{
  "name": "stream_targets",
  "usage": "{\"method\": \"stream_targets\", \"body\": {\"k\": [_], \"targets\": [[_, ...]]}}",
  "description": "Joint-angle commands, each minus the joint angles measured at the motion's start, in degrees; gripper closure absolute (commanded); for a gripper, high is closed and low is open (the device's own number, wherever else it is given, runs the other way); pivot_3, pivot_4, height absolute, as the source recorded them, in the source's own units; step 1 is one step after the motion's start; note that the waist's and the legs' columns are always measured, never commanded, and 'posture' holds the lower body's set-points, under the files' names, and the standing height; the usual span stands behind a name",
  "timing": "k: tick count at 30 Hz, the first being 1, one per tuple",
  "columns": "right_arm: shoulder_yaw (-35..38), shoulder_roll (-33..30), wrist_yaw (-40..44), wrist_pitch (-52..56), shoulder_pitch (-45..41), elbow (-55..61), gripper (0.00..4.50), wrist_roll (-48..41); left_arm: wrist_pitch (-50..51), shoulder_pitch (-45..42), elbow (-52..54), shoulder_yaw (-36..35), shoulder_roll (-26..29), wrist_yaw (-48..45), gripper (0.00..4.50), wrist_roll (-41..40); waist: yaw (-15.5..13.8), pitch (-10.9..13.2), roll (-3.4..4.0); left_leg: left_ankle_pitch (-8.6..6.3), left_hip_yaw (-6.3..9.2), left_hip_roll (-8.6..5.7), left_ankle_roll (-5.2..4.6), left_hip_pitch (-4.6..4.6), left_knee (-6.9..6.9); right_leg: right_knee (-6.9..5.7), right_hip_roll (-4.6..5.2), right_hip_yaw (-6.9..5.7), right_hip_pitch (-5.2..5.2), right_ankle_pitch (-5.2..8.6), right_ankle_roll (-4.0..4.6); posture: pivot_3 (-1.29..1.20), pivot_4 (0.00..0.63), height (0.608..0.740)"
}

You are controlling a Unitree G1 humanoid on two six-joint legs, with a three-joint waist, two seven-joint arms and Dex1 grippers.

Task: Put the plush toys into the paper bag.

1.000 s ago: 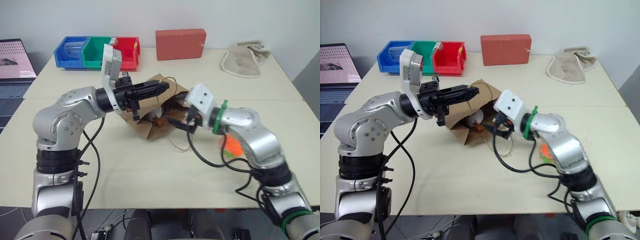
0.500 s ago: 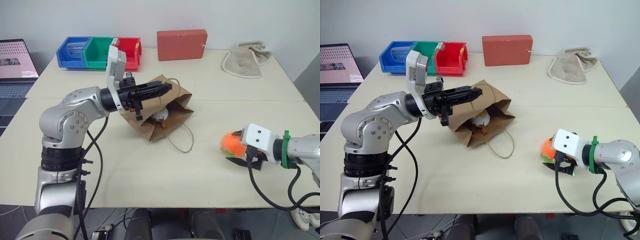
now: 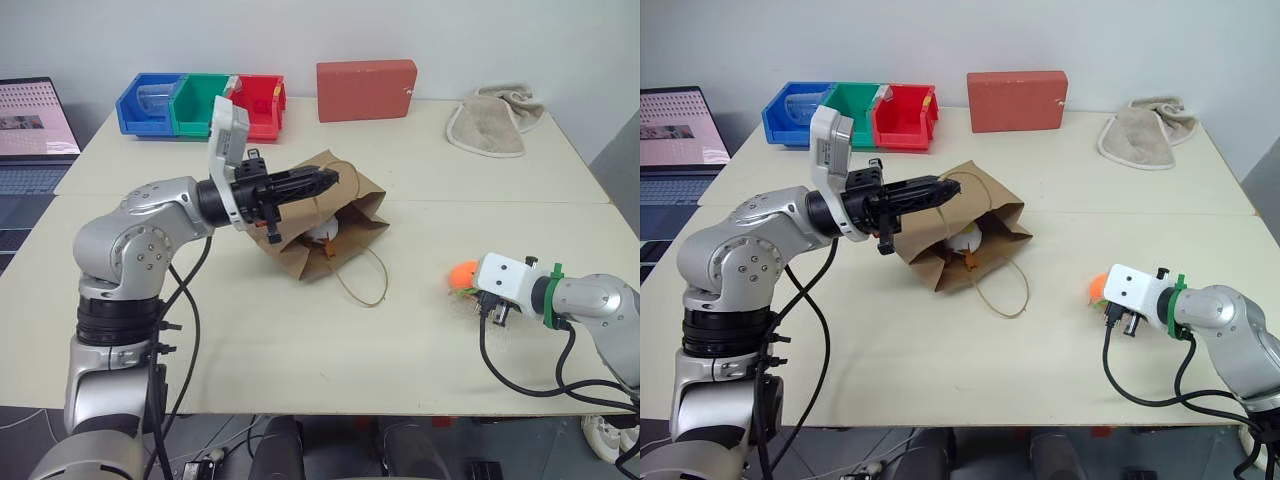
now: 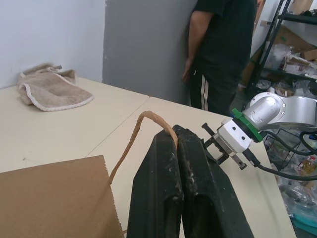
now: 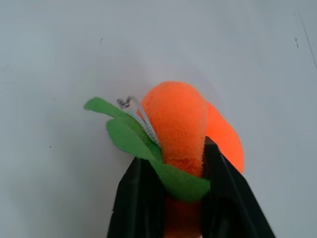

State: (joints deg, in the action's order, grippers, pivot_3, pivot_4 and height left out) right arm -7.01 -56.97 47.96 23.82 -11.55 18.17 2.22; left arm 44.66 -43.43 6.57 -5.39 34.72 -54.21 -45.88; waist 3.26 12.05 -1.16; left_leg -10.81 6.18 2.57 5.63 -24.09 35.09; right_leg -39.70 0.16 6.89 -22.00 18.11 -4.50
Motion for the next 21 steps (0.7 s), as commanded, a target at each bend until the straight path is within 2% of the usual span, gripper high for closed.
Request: {"method": "stream_targets", "body": {"k": [1, 5, 8, 12, 15, 21], "targets": [[3.6, 1.1, 1.7, -0.3, -2.3, 2.4, 4.45, -3.5, 0.3, -0.7, 2.0, -2.5, 1.2, 0.2, 4.50, -1.4, 0.0, 0.0, 0.00, 0.00, 0.00, 0.00, 0.00, 0.01, 0.00, -0.01, 0.00, 0.00, 0.00, 0.00, 0.00, 0.00, 0.150, 0.740], [5.8, 2.9, 6.7, 6.4, -7.2, 10.0, 4.45, -14.0, 1.4, -1.9, 1.1, -3.7, 1.8, -0.2, 4.50, -2.7, 0.3, 0.0, 0.01, 0.00, -0.01, 0.01, 0.00, 0.05, 0.00, -0.12, -0.01, 0.02, -0.01, 0.00, 0.00, 0.00, 0.150, 0.740], [5.5, 4.7, 7.3, 11.1, -10.6, 13.3, 4.45, -18.8, 1.6, -2.4, 0.5, -4.1, 2.1, -0.6, 4.50, -3.0, 0.1, 0.0, 0.01, 0.00, 0.09, 0.02, 0.00, 0.06, -0.02, -0.17, -0.03, -0.06, 0.00, 0.00, 0.01, 0.00, 0.150, 0.740], [-2.0, 13.3, 2.3, 12.1, -20.9, 9.1, 4.45, -15.4, 1.7, -3.6, -0.1, -4.3, 2.2, -0.6, 4.50, -3.7, 0.1, 0.0, -0.01, 0.00, 0.08, 0.01, 0.00, 0.06, 0.00, -0.17, -0.01, -0.07, 0.01, -0.01, 0.01, 0.00, 0.150, 0.740], [-6.6, 17.6, 0.8, 11.3, -24.6, 5.3, 4.45, -12.5, 1.8, -4.0, -0.1, -4.3, 1.7, -0.3, 4.50, -3.8, 0.2, 0.0, -0.02, 0.01, 0.08, 0.02, 0.01, 0.10, -0.01, -0.17, -0.02, -0.08, 0.03, -0.01, 0.01, 0.00, 0.150, 0.740], [-14.0, 29.8, -6.4, 5.8, -34.4, -10.7, 4.45, -3.3, 3.0, -3.8, 1.5, -3.5, 1.7, -1.1, 4.50, -4.9, 0.2, 0.0, -0.02, 0.01, 0.09, 0.02, 0.02, 0.00, -0.04, -0.22, -0.01, -0.10, -0.11, -0.01, 0.03, 0.00, 0.150, 0.740]]}}
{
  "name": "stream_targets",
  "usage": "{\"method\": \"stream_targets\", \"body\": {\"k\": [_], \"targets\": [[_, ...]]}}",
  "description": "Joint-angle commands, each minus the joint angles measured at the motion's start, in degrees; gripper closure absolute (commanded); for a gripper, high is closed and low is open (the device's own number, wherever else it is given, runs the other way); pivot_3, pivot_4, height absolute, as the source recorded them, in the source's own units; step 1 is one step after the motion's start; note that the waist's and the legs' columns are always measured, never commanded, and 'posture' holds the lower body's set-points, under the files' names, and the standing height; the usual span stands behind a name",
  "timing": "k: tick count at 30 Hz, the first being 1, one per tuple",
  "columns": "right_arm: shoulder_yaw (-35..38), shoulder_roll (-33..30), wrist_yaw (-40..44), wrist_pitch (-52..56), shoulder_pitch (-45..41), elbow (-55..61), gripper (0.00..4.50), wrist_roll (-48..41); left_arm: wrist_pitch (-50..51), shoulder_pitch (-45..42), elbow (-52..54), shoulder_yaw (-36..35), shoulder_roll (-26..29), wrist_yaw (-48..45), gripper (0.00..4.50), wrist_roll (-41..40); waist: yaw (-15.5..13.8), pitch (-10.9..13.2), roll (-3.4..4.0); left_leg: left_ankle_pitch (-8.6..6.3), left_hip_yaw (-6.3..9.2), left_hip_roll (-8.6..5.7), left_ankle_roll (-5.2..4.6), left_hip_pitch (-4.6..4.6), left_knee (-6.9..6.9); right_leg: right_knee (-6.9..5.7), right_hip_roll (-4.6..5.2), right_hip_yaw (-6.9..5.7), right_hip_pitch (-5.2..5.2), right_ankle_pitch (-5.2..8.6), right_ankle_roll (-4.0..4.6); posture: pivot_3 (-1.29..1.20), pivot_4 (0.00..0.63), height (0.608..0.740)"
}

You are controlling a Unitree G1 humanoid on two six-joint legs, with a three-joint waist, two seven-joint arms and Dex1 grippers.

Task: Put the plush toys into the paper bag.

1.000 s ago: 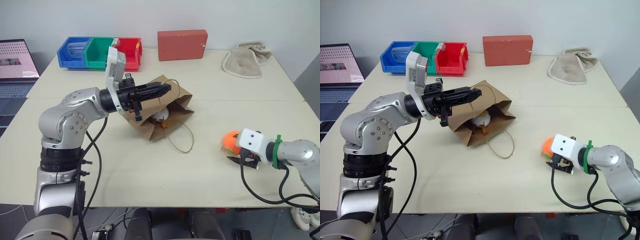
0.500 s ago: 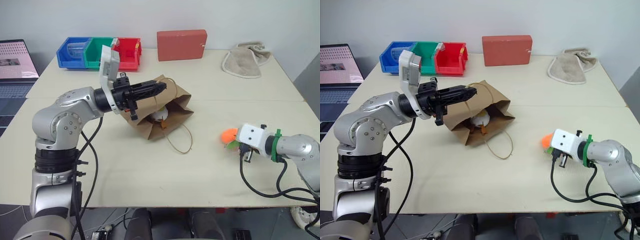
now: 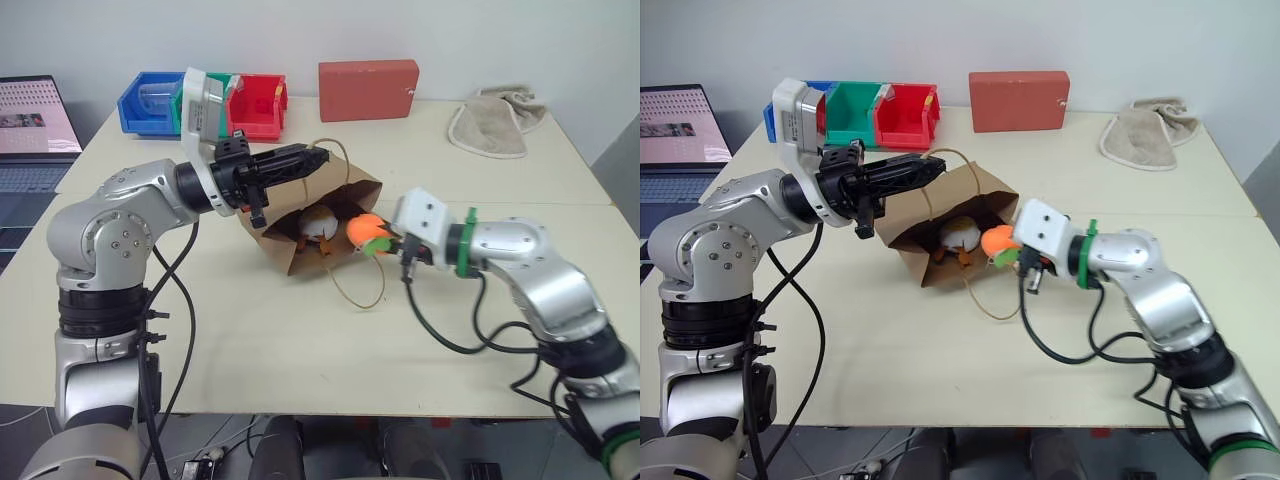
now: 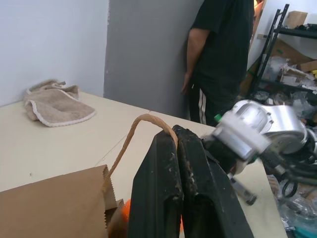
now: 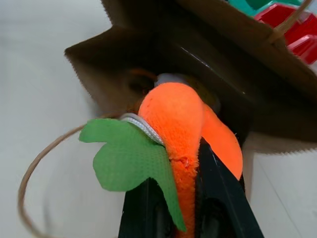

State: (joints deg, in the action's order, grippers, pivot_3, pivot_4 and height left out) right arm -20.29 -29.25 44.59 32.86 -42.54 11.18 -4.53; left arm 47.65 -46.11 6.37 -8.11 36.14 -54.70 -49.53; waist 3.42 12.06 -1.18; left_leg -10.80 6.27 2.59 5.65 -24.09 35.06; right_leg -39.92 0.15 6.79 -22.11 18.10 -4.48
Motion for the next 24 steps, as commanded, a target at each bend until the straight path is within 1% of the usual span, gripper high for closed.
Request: {"method": "stream_targets", "body": {"k": [1, 3, 7, 9, 10, 14, 16, 18, 21, 24], "targets": [[-1.6, 3.2, -4.1, -4.5, -4.6, -6.3, 4.45, 5.1, 0.0, -1.1, 1.6, -0.8, 0.3, -0.6, 4.50, -1.2, 0.0, 0.0, 0.00, 0.00, 0.01, 0.00, 0.00, 0.00, -0.02, -0.02, 0.00, -0.01, -0.01, 0.00, 0.00, 0.00, 0.150, 0.740], [-3.4, 5.7, -6.3, -7.1, -6.5, -11.2, 4.45, 8.4, 0.1, -1.2, 1.6, -0.9, 0.1, -0.4, 4.50, -1.2, -0.1, 0.0, 0.00, 0.00, 0.05, 0.01, 0.01, -0.01, -0.06, -0.02, 0.00, -0.06, -0.02, 0.00, 0.01, 0.00, 0.150, 0.740], [-4.4, 7.9, -9.4, -11.7, -8.2, -16.8, 4.45, 13.2, 0.2, -1.0, 1.9, -0.8, -0.2, -0.2, 4.50, -1.2, -0.1, 0.0, 0.00, 0.01, 0.08, 0.00, 0.01, -0.04, -0.08, 0.00, 0.01, -0.10, -0.02, 0.00, 0.01, 0.00, 0.150, 0.740], [-5.4, 8.1, -10.9, -14.9, -8.8, -19.1, 3.73, 16.3, 0.3, -0.9, 2.1, -0.6, -0.7, 0.3, 4.50, -1.4, -0.1, 0.0, 0.00, 0.01, 0.08, 0.00, 0.02, -0.06, -0.08, 0.00, 0.01, -0.10, -0.04, 0.00, 0.01, 0.00, 0.150, 0.740], [-5.8, 8.0, -10.9, -16.0, -8.9, -19.5, 3.51, 17.2, 0.4, -1.0, 2.1, -0.7, -0.9, 0.4, 4.50, -1.5, -0.1, 0.0, 0.00, 0.01, 0.08, 0.00, 0.02, -0.06, -0.08, 0.00, 0.02, -0.10, -0.04, 0.00, 0.01, 0.00, 0.150, 0.740], [-8.8, 5.2, -10.2, -21.9, -9.0, -19.0, 2.01, 24.1, 0.7, -1.4, 1.7, -0.7, -1.0, 0.2, 4.50, -1.3, 0.0, 0.0, 0.00, 0.01, 0.08, 0.00, 0.02, -0.05, -0.09, -0.02, 0.01, -0.10, -0.06, 0.00, 0.01, 0.00, 0.150, 0.740], [-9.6, 3.7, -8.4, -24.8, -9.0, -18.7, 1.23, 25.9, 0.5, -1.8, 1.1, -0.6, -1.3, 0.4, 4.50, -1.1, 0.0, 0.0, 0.00, 0.01, 0.08, 0.01, 0.02, -0.05, -0.09, -0.02, 0.01, -0.10, -0.06, 0.00, 0.01, 0.00, 0.150, 0.740], [-9.5, 3.1, -6.4, -26.3, -8.7, -18.0, 0.55, 25.9, 0.3, -2.1, 0.7, -0.5, -1.6, 0.6, 4.50, -0.8, 0.0, 0.0, 0.00, 0.01, 0.08, 0.00, 0.03, -0.06, -0.08, -0.01, 0.01, -0.10, -0.05, 0.00, 0.01, 0.00, 0.150, 0.740], [-8.0, 2.6, -3.6, -26.4, -8.4, -16.0, 0.55, 25.1, -0.5, -2.6, 0.0, -0.3, -2.6, 1.5, 4.50, 0.1, 0.0, 0.0, 0.00, 0.02, 0.08, 0.01, 0.03, -0.05, -0.08, -0.02, 0.01, -0.10, -0.05, 0.00, 0.01, 0.00, 0.150, 0.740], [-5.4, 1.3, 0.4, -25.1, -8.4, -12.4, 0.55, 22.5, -1.1, -2.9, -0.5, 0.0, -3.4, 2.2, 4.50, 1.0, 0.0, 0.0, 0.00, 0.02, 0.08, 0.01, 0.04, -0.05, -0.08, -0.02, 0.01, -0.10, -0.05, 0.00, 0.01, 0.00, 0.150, 0.740]]}}
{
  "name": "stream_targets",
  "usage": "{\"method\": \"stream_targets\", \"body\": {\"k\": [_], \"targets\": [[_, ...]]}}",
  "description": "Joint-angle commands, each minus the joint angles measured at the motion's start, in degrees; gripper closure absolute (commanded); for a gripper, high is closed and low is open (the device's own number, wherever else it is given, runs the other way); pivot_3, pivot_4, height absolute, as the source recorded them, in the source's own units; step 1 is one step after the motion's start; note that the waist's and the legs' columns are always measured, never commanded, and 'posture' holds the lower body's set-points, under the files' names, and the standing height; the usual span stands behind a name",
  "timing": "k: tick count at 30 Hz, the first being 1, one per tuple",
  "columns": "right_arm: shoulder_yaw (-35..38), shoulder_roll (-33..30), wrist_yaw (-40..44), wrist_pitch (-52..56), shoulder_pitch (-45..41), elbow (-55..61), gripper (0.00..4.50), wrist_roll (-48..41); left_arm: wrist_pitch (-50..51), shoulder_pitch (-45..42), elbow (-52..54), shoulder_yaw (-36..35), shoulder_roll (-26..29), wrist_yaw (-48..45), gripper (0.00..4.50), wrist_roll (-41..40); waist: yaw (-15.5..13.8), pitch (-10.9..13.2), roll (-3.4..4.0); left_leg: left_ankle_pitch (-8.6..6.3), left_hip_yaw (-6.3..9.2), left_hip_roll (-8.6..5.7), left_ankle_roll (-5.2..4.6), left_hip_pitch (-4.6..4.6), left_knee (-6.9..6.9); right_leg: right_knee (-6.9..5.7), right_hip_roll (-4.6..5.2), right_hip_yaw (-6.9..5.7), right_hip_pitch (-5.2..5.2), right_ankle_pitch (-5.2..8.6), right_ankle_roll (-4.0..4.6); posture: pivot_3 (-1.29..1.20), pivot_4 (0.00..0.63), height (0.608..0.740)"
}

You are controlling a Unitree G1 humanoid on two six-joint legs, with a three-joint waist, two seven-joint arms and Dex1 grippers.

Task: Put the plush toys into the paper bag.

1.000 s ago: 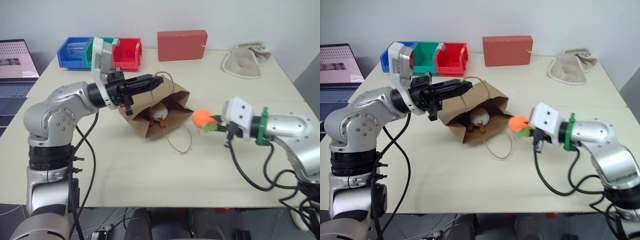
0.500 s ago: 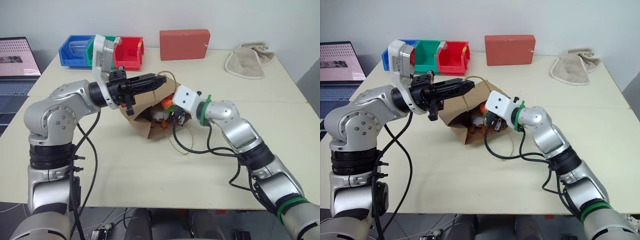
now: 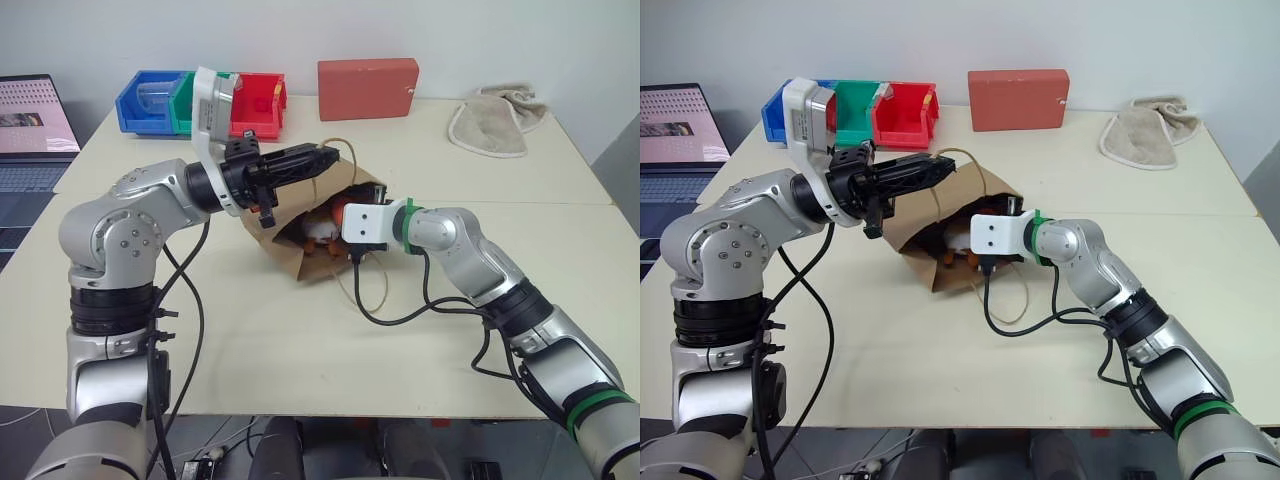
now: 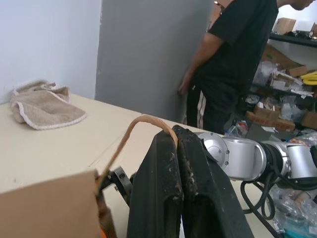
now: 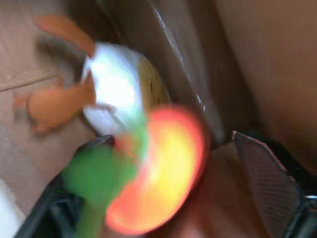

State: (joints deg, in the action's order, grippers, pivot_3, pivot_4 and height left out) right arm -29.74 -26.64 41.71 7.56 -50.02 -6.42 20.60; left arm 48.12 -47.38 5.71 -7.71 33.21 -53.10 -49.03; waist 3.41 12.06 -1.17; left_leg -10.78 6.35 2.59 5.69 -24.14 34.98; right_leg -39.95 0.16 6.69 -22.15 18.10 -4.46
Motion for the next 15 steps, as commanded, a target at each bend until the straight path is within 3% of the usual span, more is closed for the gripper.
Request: {"method": "stream_targets", "body": {"k": [1, 7, 12, 15], "targets": [[4.8, -2.2, 5.5, 0.8, -0.6, 7.0, 0.55, -4.0, -1.7, -1.7, 0.0, -0.4, -0.7, 0.8, 4.50, 0.7, -0.1, 0.0, 0.00, 0.00, 0.01, 0.00, 0.00, -0.01, 0.00, 0.00, 0.00, 0.00, 0.00, 0.00, 0.00, 0.00, 0.150, 0.740], [8.6, -4.5, 11.9, 5.3, 1.3, 14.8, 0.55, -9.7, -2.3, -1.8, -0.2, 0.1, -1.2, 0.9, 4.50, 1.5, -0.1, 0.0, 0.00, 0.00, 0.04, 0.00, 0.00, 0.00, 0.00, 0.01, 0.00, -0.03, 0.03, 0.00, 0.00, 0.00, 0.150, 0.740], [19.6, -8.2, 18.0, 22.4, 7.5, 29.1, 0.55, -25.2, -2.6, -1.6, 0.0, 0.2, -1.7, 1.5, 4.50, 1.7, -0.4, 0.0, 0.00, 0.00, 0.06, 0.00, 0.01, -0.03, 0.00, 0.00, 0.01, -0.04, 0.03, 0.00, 0.00, 0.00, 0.150, 0.740], [24.1, -10.6, 17.0, 27.2, 14.0, 33.8, 0.55, -29.1, -2.7, -1.8, -0.3, 0.0, -1.7, 1.5, 4.50, 2.0, -0.6, 0.0, -0.02, 0.00, 0.11, -0.02, 0.00, -0.05, 0.01, 0.04, 0.02, -0.09, 0.07, 0.00, 0.00, 0.00, 0.150, 0.740]]}}
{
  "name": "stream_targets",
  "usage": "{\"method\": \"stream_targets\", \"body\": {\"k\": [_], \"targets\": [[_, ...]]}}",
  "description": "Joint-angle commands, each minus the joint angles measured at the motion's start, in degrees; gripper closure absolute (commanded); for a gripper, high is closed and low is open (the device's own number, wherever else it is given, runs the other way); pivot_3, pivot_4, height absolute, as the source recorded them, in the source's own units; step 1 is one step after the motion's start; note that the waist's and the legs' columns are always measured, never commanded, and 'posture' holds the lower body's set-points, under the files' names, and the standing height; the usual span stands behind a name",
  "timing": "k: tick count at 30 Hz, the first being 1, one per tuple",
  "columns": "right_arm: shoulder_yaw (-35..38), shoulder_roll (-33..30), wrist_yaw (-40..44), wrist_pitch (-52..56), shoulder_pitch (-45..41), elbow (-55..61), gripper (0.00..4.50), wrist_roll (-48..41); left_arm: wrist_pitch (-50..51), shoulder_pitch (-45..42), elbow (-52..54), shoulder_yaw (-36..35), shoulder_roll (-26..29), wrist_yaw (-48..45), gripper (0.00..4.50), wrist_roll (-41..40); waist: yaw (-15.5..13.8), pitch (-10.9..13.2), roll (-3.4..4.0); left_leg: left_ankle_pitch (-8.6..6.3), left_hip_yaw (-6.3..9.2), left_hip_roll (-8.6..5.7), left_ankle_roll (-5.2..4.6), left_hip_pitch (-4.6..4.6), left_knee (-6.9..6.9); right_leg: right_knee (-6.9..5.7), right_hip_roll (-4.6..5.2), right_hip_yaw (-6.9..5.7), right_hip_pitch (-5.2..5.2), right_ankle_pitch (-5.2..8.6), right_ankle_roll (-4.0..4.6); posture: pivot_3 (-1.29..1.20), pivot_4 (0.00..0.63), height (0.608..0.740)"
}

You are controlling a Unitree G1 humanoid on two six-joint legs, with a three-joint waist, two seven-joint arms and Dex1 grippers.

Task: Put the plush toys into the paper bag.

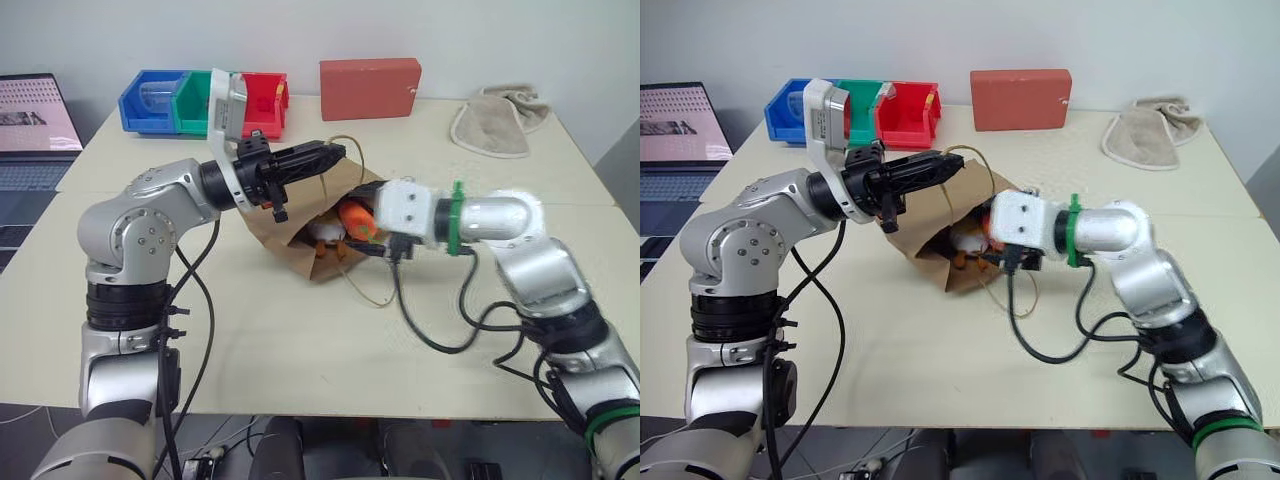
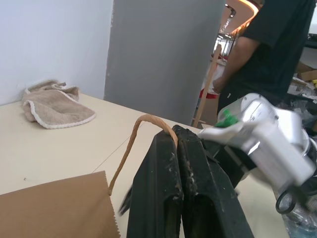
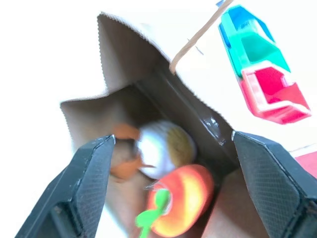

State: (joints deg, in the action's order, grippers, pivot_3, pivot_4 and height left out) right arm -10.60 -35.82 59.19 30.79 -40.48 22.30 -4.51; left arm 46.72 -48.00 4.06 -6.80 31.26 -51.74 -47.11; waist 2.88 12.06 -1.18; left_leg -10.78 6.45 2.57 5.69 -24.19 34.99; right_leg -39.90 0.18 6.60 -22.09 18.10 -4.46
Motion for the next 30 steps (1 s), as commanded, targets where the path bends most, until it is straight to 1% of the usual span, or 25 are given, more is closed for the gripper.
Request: {"method": "stream_targets", "body": {"k": [1, 5, 7, 9, 14, 17, 19, 20, 21, 23, 28, 30], "targets": [[6.0, -1.8, -1.8, 6.1, 7.0, 6.0, 0.55, -4.7, -1.4, -1.2, 1.3, -1.0, 0.4, 0.0, 4.50, 0.1, 0.0, 0.0, -0.02, 0.00, 0.01, 0.00, 0.00, 0.02, 0.00, 0.00, 0.00, -0.02, 0.03, 0.00, 0.00, 0.00, 0.150, 0.740], [6.8, -2.5, -4.4, 10.0, 10.8, 7.3, 0.55, -6.1, -1.3, -1.4, 1.1, -1.2, 0.6, -0.2, 4.50, 0.2, 0.4, 0.0, 0.01, 0.01, -0.04, 0.00, 0.00, 0.06, 0.03, -0.02, -0.01, 0.04, 0.03, 0.00, 0.00, 0.00, 0.150, 0.740], [4.7, 0.8, -10.0, 11.2, 14.2, 3.2, 0.55, -3.8, -1.3, -1.6, 1.0, -1.2, 0.8, -0.4, 4.50, 0.3, 0.7, 0.0, -0.02, 0.01, -0.14, 0.00, 0.00, 0.12, 0.03, -0.03, -0.02, 0.14, 0.03, 0.00, -0.01, 0.00, 0.150, 0.740], [3.3, 5.4, -15.6, 11.5, 15.4, -2.9, 0.55, -2.2, -1.5, -1.8, 0.7, -1.2, 1.0, -0.5, 4.50, 0.5, 0.8, 0.0, -0.04, 0.01, -0.13, 0.03, 0.00, 0.23, 0.02, -0.05, -0.06, 0.15, 0.08, 0.01, 0.00, 0.00, 0.150, 0.740], [2.6, 11.8, -18.9, 11.9, 13.5, -12.1, 0.55, -3.5, -1.7, -1.9, 0.8, -1.2, 1.3, -0.6, 4.50, 0.7, 0.8, 0.0, -0.02, 0.02, -0.20, 0.00, 0.02, 0.19, 0.03, -0.05, -0.04, 0.22, 0.06, 0.00, -0.01, 0.00, 0.150, 0.740], [2.0, 12.6, -19.7, 11.1, 12.2, -15.8, 0.55, -2.8, -1.8, -1.9, 0.8, -1.1, 1.4, -0.6, 4.50, 0.9, 0.8, 0.0, -0.01, 0.02, -0.18, 0.00, 0.03, 0.19, 0.01, -0.05, -0.04, 0.20, 0.06, 0.00, -0.01, 0.00, 0.150, 0.740], [2.0, 13.1, -19.7, 11.7, 11.4, -17.5, 0.95, -3.6, -1.8, -1.9, 1.0, -1.2, 1.5, -0.4, 4.50, 0.9, 0.8, 0.0, -0.01, 0.02, -0.15, 0.01, 0.03, 0.19, -0.02, -0.05, -0.04, 0.16, 0.05, 0.00, -0.01, 0.00, 0.150, 0.740], [2.2, 13.2, -18.4, 13.1, 11.2, -16.3, 1.23, -5.4, -1.7, -1.7, 1.2, -1.4, 1.7, -0.4, 4.50, 0.8, 0.8, 0.0, -0.01, 0.02, -0.15, 0.01, 0.03, 0.20, -0.03, -0.04, -0.04, 0.15, 0.05, 0.00, -0.01, 0.00, 0.150, 0.740], [2.3, 13.2, -17.5, 14.2, 11.1, -15.3, 1.39, -6.7, -1.6, -1.6, 1.4, -1.5, 1.9, -0.4, 4.50, 0.8, 0.8, 0.0, -0.01, 0.02, -0.14, 0.01, 0.03, 0.19, -0.03, -0.05, -0.04, 0.15, 0.05, 0.00, -0.01, 0.00, 0.150, 0.740], [3.1, 13.0, -16.1, 16.2, 11.2, -13.1, 2.02, -9.2, -1.7, -1.4, 1.4, -1.7, 2.3, -0.7, 4.50, 0.8, 0.8, 0.0, -0.01, 0.02, -0.14, 0.01, 0.03, 0.19, -0.05, -0.04, -0.04, 0.15, 0.05, 0.00, -0.01, 0.00, 0.150, 0.740], [5.5, 12.9, -16.1, 19.9, 11.4, -12.2, 3.90, -13.7, -2.1, -1.8, 0.8, -1.6, 2.5, -1.3, 4.50, 0.8, 0.8, 0.0, -0.01, 0.02, -0.13, 0.01, 0.03, 0.19, -0.05, -0.04, -0.04, 0.14, 0.05, 0.00, -0.01, 0.00, 0.150, 0.740], [7.1, 13.3, -16.7, 21.9, 11.0, -10.9, 4.47, -15.8, -2.4, -2.2, 0.3, -1.5, 2.6, -1.5, 4.50, 1.0, 0.8, 0.0, -0.01, 0.02, -0.13, 0.01, 0.03, 0.18, -0.05, -0.04, -0.04, 0.14, 0.05, 0.00, -0.01, 0.00, 0.150, 0.740]]}}
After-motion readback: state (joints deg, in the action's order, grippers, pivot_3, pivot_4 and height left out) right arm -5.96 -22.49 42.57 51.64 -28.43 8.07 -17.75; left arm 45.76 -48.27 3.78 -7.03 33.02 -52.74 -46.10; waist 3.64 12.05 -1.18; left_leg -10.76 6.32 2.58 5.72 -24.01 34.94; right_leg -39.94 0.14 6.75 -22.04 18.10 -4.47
